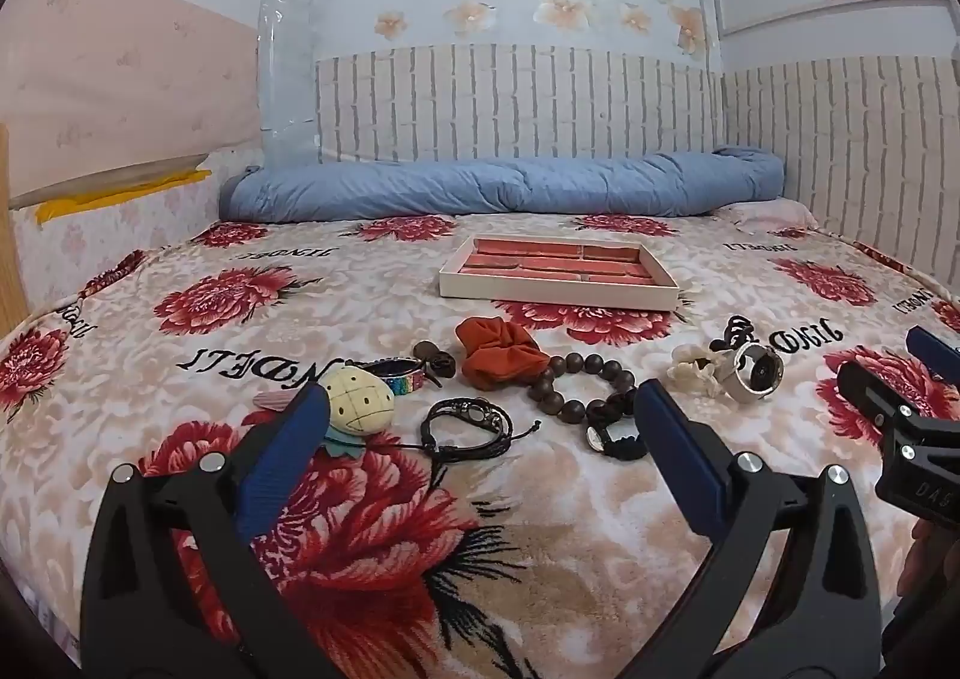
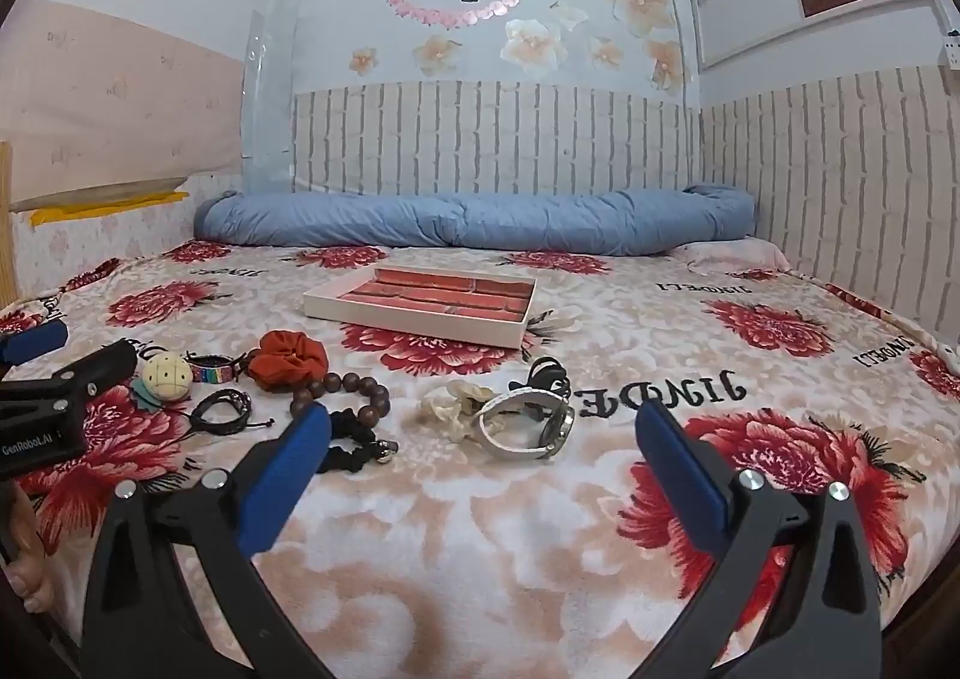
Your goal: Organize jewelry
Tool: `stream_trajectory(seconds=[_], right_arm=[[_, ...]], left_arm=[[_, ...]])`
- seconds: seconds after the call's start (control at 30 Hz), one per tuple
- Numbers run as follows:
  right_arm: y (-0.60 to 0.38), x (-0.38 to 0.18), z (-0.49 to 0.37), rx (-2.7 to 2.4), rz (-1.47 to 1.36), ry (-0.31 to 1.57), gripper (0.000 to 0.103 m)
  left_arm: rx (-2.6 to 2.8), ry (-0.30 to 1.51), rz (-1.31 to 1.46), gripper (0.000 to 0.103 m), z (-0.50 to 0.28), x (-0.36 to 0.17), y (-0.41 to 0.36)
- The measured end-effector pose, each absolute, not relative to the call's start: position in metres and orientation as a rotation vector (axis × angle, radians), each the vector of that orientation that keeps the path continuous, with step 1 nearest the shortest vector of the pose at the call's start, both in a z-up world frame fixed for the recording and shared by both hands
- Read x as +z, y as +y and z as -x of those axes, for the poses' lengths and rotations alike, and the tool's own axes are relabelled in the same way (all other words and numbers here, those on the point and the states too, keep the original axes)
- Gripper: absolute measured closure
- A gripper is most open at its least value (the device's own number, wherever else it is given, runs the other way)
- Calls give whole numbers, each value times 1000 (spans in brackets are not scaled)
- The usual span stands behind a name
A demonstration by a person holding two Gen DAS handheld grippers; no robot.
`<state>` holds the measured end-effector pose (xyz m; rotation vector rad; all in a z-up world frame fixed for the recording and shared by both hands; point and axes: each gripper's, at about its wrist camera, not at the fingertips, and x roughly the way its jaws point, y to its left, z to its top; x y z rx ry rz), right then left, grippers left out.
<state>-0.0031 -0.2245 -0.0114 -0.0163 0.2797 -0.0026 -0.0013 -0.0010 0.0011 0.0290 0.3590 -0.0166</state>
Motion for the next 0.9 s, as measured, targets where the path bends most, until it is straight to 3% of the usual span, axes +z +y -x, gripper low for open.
stream_trajectory(seconds=[0.9], right_arm=[[-226,-7,6,-3,7,257,4]], left_arm=[[-24,337,-15,5,4,8,1]])
